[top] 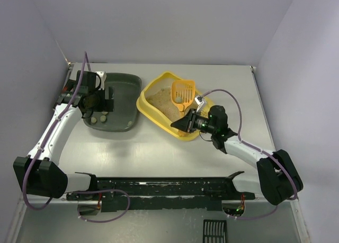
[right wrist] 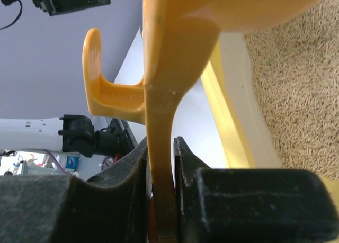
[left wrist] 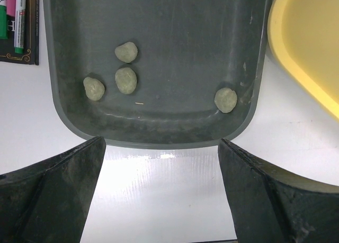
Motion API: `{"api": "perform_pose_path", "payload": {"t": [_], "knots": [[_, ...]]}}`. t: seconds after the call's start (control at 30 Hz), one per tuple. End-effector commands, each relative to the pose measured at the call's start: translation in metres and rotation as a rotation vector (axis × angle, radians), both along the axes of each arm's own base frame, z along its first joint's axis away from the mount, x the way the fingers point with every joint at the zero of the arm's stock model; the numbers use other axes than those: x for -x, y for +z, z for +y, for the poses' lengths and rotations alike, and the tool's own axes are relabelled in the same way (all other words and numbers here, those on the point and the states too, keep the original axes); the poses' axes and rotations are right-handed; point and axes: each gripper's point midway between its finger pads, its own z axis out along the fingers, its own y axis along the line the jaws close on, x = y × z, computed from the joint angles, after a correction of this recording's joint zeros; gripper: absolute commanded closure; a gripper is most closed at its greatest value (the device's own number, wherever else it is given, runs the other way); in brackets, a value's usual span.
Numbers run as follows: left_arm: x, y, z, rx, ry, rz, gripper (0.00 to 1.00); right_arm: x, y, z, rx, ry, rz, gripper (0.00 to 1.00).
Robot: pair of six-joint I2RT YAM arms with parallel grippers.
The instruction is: Clean the litter box
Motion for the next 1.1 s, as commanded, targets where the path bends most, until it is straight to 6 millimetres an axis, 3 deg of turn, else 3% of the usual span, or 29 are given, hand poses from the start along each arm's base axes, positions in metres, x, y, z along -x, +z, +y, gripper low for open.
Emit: {"api": "perform_pose_path", "payload": {"t": [0.0, 0.17, 0.27, 0.33, 0.43, 0.7, 0.87, 0.97, 1.07], "knots": [[-0.003, 0.004, 0.001, 0.028, 0.011, -0.042, 0.01, 0.020, 0.024, 0.003, -0.136, 0.059, -0.035, 1.00], [-0.002, 0.004, 0.004, 0.041, 0.026, -0.048, 0.01, 0.048, 0.054, 0.014, -0.416, 0.231, 0.145, 1.00], [-0.001, 0.001, 0.005, 0.047, 0.029, -0.042, 0.01, 0.061, 0.085, 0.013, -0.631, 0.337, 0.278, 1.00], [0.001, 0.001, 0.005, 0.054, 0.032, -0.044, 0.01, 0.060, 0.085, 0.022, -0.649, 0.383, 0.386, 1.00], [0.002, 0.002, 0.006, 0.060, 0.033, -0.052, 0.01, 0.066, 0.093, 0.028, -0.656, 0.417, 0.360, 1.00], [0.007, 0.003, 0.010, 0.085, 0.044, -0.066, 0.01, 0.061, 0.107, 0.024, -0.723, 0.372, 0.384, 1.00], [0.007, 0.002, 0.008, 0.097, 0.041, -0.063, 0.01, 0.067, 0.120, 0.020, -0.737, 0.379, 0.310, 1.00], [0.006, 0.002, 0.011, 0.097, 0.061, -0.068, 0.01, 0.067, 0.111, 0.027, -0.657, 0.406, 0.297, 1.00], [0.004, 0.006, 0.017, 0.091, 0.088, -0.096, 0.01, 0.056, 0.070, 0.043, -0.444, 0.381, 0.368, 1.00]]}}
